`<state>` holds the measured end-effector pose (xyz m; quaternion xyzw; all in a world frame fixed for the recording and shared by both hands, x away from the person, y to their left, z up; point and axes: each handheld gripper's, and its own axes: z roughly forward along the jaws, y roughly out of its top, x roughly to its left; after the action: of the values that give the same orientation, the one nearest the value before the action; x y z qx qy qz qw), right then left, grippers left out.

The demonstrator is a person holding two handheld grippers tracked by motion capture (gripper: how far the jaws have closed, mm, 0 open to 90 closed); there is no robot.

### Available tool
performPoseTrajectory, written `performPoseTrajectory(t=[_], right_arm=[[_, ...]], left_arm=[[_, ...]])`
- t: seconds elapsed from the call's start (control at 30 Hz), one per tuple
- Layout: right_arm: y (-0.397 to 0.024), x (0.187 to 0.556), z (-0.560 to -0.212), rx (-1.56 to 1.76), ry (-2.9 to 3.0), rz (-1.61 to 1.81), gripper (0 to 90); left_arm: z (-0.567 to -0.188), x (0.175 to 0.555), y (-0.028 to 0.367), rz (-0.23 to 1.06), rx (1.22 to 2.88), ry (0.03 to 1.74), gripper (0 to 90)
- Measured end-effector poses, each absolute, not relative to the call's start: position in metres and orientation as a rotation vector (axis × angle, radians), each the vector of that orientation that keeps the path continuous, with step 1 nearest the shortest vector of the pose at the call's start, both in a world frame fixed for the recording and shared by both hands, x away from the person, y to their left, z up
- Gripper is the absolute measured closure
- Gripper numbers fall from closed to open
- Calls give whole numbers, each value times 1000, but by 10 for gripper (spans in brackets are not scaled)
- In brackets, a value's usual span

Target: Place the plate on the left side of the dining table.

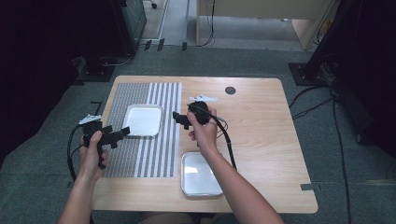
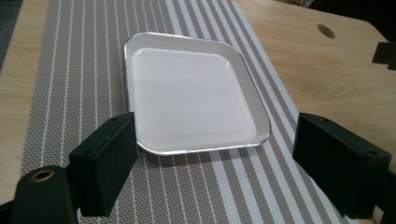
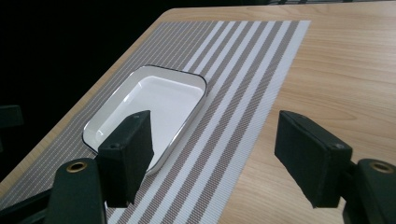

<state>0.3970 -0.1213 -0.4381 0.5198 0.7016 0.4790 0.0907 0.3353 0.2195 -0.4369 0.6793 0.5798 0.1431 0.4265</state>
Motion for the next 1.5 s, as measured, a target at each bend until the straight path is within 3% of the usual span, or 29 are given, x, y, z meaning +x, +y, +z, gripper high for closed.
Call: performPoseTrajectory(t=[0.5, 0.6, 1.5], right_arm=[[-157, 369, -430, 1487, 2072, 1415, 258], [-166, 364, -429, 1487, 2057, 1411, 255], [-235, 319, -432, 1510, 1959, 1360, 245]], left_arm=[[-436, 312, 204, 385, 1714, 1419, 85], [-435, 305, 202, 369, 1722, 1396, 29], [-445, 263, 204, 438, 1664, 1413, 29]])
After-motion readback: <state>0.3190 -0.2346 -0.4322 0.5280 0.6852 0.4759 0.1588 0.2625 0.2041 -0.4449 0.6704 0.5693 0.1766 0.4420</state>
